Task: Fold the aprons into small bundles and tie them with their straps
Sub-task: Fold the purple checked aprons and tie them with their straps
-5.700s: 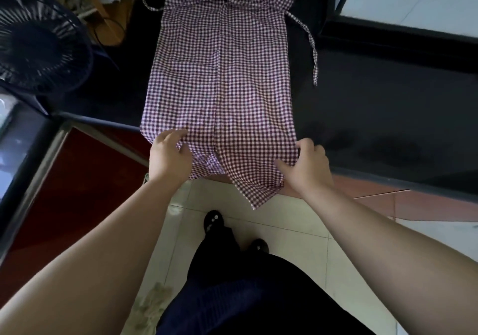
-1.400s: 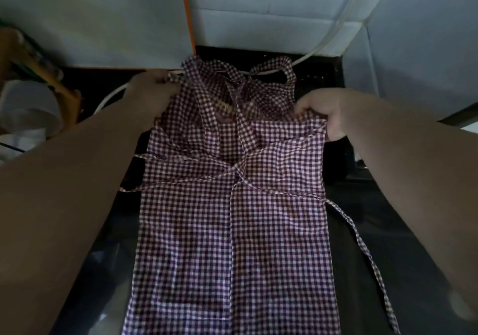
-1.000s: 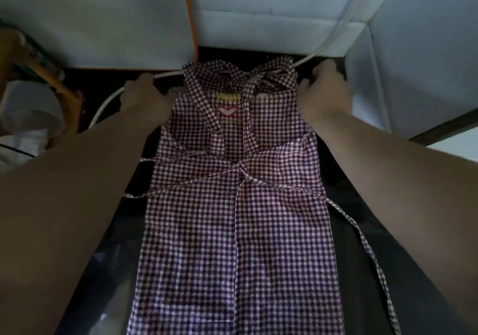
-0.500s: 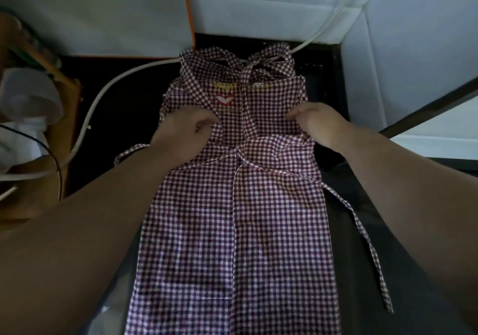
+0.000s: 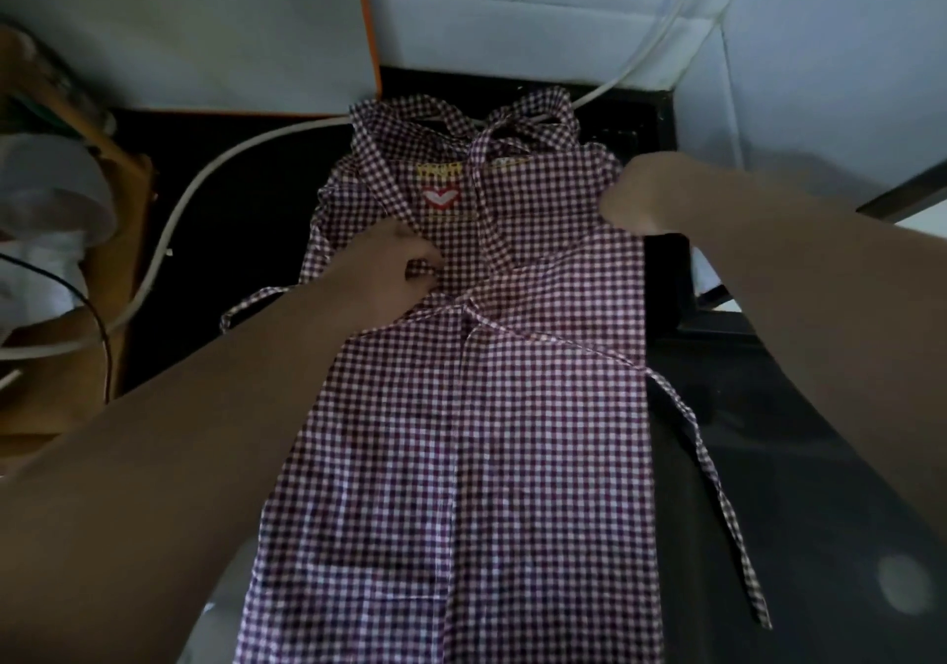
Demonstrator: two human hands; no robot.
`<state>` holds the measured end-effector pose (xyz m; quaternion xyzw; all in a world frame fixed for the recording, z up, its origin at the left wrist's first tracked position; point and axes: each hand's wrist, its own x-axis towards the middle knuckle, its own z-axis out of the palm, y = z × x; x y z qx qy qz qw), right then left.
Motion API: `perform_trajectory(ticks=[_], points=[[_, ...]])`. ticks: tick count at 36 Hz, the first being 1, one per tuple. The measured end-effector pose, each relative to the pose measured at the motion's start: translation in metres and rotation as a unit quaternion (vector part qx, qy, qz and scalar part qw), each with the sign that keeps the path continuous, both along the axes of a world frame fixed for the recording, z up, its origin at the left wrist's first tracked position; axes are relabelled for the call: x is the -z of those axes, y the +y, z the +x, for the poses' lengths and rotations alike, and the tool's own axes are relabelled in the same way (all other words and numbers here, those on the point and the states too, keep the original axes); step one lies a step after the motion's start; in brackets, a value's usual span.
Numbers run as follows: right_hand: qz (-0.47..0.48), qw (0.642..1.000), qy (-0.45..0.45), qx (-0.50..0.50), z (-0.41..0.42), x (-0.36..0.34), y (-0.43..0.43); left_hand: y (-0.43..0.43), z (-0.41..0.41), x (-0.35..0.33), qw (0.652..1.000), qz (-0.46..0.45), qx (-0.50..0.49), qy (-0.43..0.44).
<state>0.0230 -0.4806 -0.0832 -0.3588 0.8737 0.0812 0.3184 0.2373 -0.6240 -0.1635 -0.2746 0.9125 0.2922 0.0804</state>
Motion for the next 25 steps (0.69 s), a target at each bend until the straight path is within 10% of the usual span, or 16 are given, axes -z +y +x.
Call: perform_trajectory(ticks=[5,9,12,19,25], points=[[-0.019,0.985,0.172,-0.02,0.017,0.014,-0.004,-0.004,0.013,-0.002,0.996,-0.027,-0.068,0.053],[-0.154,0.983,0.087,-0.037,0.043,0.017,-0.01,-0.017,0.024,-0.008,0.993,-0.082,-0.079,0.013],[-0.084,0.993,-0.02,-0.086,0.057,0.022,-0.004,-0.031,0.033,-0.01,0.994,-0.103,-0.021,-0.043],[-0.082,0.996,0.013,-0.016,0.055,0.052,0.011,-0.029,0.028,-0.011,0.966,-0.227,-0.041,-0.12],[-0.232,0.972,-0.007,0.032,0.074,0.058,0.02,0.006,0.033,-0.006,0.966,-0.202,-0.146,0.068]])
